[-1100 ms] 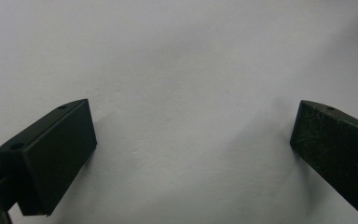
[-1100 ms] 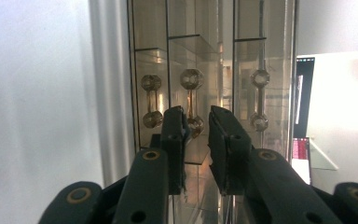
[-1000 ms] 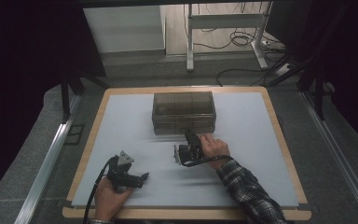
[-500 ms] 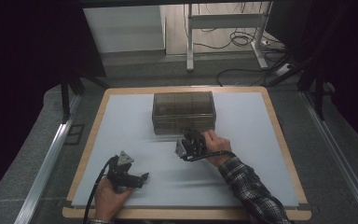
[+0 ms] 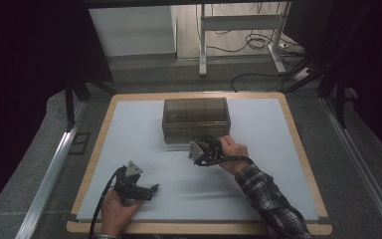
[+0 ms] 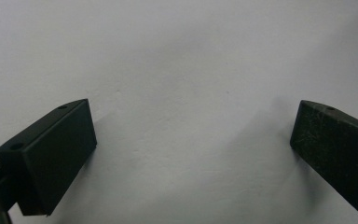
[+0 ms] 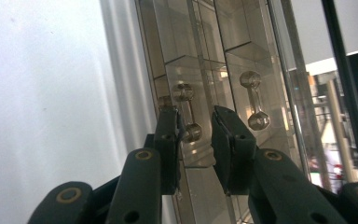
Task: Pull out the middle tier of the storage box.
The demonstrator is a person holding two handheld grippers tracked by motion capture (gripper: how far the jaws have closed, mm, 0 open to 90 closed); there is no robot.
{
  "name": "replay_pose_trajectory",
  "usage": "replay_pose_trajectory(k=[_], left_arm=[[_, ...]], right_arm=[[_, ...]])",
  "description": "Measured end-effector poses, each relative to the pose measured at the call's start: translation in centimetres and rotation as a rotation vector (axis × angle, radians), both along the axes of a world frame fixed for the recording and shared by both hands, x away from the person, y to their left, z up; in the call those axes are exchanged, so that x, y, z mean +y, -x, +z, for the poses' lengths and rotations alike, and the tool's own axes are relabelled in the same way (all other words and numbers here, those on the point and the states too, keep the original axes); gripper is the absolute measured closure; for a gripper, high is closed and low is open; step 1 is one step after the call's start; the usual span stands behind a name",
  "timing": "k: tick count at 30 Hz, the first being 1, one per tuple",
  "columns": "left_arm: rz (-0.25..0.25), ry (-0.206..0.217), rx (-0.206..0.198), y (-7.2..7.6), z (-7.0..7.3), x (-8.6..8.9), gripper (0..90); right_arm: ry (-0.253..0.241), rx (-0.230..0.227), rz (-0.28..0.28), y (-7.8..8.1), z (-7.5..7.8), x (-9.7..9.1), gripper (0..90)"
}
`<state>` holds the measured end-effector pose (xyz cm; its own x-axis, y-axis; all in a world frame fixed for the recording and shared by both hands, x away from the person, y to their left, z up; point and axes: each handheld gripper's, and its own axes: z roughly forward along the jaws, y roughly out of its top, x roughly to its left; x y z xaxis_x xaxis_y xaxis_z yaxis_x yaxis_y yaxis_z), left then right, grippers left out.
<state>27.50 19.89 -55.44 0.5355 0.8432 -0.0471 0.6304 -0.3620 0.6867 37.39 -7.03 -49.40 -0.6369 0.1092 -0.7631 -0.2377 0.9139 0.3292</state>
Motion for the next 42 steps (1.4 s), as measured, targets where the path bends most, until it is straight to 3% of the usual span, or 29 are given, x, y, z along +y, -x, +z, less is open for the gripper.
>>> replay_pose_trajectory(k=[10,14,15,23,28,29,31,42], left_arm=[[0.000,0.000,0.000,0.0,0.0,0.0,0.0],[0.000,0.000,0.000,0.0,0.0,0.0,0.0],[0.000,0.000,0.000,0.0,0.0,0.0,0.0],[0.002,0.002,0.001,0.0,0.0,0.0,0.0],[0.002,0.002,0.001,0.0,0.0,0.0,0.0],[0.002,0.003,0.001,0.0,0.0,0.0,0.0],[0.002,0.002,0.001,0.0,0.0,0.0,0.0],[0.002,0.003,0.001,0.0,0.0,0.0,0.0]], right_arm=[[-0.030,0.135,0.032,-0.8,0.9,-0.6,69.0],[-0.060,0.216,0.044,-1.5,1.7,-1.1,68.4],[-0.060,0.216,0.044,-1.5,1.7,-1.1,68.4],[-0.118,0.380,0.069,-3.1,2.9,-2.3,67.4],[-0.118,0.404,0.074,-3.8,3.7,-3.0,67.5],[-0.117,0.433,0.080,-4.2,4.0,-3.3,67.5],[-0.120,0.448,0.091,-4.5,4.2,-3.6,67.5],[-0.097,0.509,0.083,-6.4,4.4,-4.8,68.9]])
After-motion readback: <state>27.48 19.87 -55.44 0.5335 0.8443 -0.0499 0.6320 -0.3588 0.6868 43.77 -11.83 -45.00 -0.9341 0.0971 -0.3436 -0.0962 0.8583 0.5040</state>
